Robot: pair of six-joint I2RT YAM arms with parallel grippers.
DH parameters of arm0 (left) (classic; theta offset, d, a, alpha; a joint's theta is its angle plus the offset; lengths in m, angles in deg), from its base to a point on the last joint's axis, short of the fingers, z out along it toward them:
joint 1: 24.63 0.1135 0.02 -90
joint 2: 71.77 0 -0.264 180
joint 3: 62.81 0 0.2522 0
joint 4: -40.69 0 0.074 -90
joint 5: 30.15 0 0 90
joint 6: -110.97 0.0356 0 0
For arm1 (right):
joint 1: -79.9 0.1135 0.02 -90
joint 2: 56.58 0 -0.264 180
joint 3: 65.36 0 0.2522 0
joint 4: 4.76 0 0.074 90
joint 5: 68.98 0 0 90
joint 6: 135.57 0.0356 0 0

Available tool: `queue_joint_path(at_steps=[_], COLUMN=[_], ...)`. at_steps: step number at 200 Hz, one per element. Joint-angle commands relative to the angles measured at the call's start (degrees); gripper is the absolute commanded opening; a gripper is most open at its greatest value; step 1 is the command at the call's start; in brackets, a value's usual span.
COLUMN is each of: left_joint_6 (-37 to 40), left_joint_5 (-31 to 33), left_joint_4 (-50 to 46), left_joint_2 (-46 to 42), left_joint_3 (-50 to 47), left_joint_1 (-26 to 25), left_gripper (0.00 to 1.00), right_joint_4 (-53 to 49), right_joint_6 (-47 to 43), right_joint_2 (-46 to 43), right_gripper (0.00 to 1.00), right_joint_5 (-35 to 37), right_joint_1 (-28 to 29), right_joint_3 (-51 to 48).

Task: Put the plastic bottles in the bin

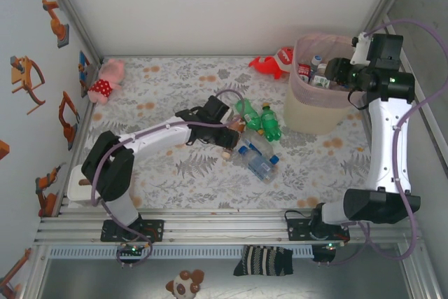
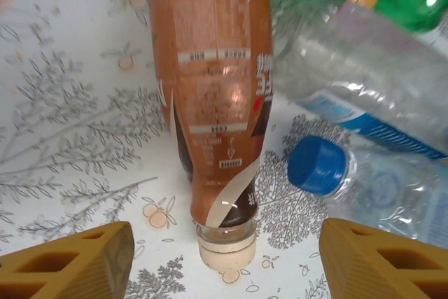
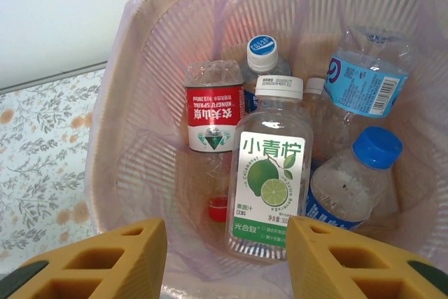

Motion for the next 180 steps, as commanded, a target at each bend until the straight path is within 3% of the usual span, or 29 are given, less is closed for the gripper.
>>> queue_joint_path(at_steps=[1, 180], left_joint_6=[-0.2, 2.1], left_joint_5=[-1.8, -1.4], left_joint_4=[-2.5, -4.9], left_joint_2=[2.1, 10.8], left_joint_3=[-0.8, 0.3], left_joint_1=[-0.7, -2.0], left_gripper=[0.66, 0.41], right_joint_4=[0.6, 0.5], right_joint_6=[0.7, 0.8], right_joint_2=[-1.2, -1.4], right_gripper=[0.47, 0.48], right_joint_5=[-0.8, -1.6], right_joint_1=[0.3, 0.3], right_joint_3=[-0.7, -0.4])
